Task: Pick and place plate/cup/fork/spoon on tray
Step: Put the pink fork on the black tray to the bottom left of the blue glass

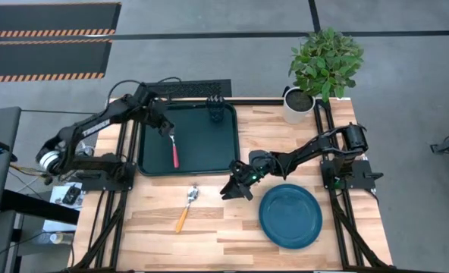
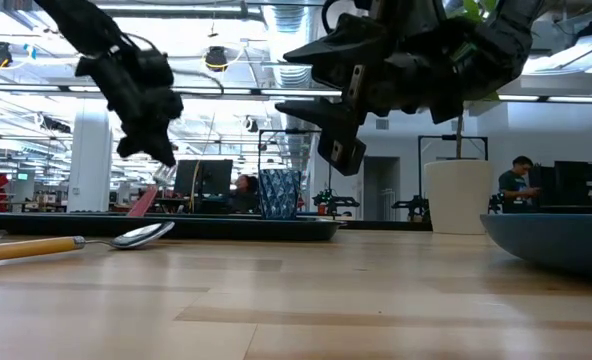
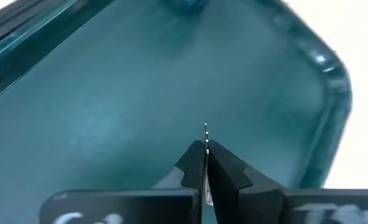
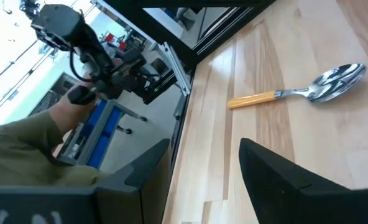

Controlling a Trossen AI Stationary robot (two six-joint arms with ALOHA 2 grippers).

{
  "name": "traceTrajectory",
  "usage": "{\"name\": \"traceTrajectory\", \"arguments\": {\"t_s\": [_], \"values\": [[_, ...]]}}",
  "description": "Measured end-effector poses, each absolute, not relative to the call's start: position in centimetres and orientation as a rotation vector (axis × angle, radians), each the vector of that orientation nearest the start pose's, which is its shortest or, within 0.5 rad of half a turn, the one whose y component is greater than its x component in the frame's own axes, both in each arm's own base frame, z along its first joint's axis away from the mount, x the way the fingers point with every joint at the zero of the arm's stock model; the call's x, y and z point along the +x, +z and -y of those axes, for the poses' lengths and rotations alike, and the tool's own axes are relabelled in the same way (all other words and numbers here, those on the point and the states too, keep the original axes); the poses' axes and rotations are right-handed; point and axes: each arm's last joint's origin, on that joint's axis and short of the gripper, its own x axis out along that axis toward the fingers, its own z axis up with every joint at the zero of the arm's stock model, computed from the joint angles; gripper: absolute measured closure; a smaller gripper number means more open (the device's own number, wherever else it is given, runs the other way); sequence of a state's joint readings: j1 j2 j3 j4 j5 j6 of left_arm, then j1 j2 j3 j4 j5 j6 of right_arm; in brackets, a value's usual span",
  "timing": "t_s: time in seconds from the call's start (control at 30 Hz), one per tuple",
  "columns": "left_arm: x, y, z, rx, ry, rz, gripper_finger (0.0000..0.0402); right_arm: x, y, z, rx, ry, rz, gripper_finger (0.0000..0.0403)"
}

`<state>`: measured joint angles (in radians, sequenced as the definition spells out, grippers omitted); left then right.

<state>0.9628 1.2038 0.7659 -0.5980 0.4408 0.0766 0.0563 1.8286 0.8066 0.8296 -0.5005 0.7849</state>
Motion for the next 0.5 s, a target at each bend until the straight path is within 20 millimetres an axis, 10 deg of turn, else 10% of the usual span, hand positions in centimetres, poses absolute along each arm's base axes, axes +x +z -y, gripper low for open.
{"name": "traceTrajectory", "arguments": {"t_s": [0.5], "values": [[13.8,19.4,-23.4,-0.663,0.425,-0.978,0.0401,35.6,15.9,-3.2,0.788,0.431,-0.434,0.0191]]}}
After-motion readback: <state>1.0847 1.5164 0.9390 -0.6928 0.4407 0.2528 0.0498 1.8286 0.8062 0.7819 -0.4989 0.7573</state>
